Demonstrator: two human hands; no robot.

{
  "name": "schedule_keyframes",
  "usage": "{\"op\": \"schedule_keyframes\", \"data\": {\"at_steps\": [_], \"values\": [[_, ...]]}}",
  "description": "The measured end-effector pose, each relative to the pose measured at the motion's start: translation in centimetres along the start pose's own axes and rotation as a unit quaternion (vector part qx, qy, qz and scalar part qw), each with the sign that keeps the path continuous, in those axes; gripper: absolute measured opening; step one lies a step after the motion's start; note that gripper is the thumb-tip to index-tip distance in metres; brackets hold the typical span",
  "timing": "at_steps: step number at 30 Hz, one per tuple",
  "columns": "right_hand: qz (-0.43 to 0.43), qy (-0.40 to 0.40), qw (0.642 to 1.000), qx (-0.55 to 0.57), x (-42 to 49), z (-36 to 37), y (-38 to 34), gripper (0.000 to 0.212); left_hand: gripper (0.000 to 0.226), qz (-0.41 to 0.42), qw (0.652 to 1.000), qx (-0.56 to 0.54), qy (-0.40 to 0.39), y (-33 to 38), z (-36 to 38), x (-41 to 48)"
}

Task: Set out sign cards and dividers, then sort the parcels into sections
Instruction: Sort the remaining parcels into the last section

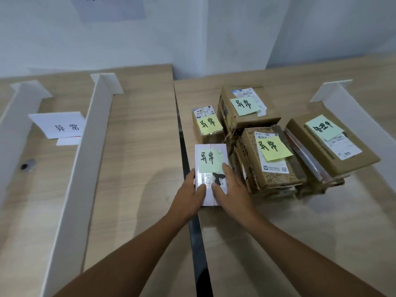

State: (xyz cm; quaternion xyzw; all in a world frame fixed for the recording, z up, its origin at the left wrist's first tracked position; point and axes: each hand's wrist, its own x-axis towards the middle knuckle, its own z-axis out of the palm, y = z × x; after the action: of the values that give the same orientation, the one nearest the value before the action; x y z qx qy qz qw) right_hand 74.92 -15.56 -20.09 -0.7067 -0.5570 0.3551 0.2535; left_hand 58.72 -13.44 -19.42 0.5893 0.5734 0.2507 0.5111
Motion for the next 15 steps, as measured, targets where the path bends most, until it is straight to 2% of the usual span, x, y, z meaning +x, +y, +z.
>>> {"op": "schedule_keyframes", "data": {"at_steps": [3, 8, 15], "values": [[-0.034, 0.014, 0.999, -0.028, -1.6, 0.2, -3.3, 0.073, 0.037, 0.033, 0.998, -0.025, 0.039, 0.9, -3.1, -3.0], [-0.111, 0.03, 0.993, -0.014, -4.6, 3.2, -11.3, 0.072, 0.038, 0.078, 0.989, -0.04, 0.117, 1.9, -11.3, -8.6], [-0.205, 0.017, 0.979, 0.015, -11.0, 13.2, -24.6, 0.07, 0.036, 0.096, 0.973, -0.036, 0.206, -2.0, -26.6, -18.8]]}}
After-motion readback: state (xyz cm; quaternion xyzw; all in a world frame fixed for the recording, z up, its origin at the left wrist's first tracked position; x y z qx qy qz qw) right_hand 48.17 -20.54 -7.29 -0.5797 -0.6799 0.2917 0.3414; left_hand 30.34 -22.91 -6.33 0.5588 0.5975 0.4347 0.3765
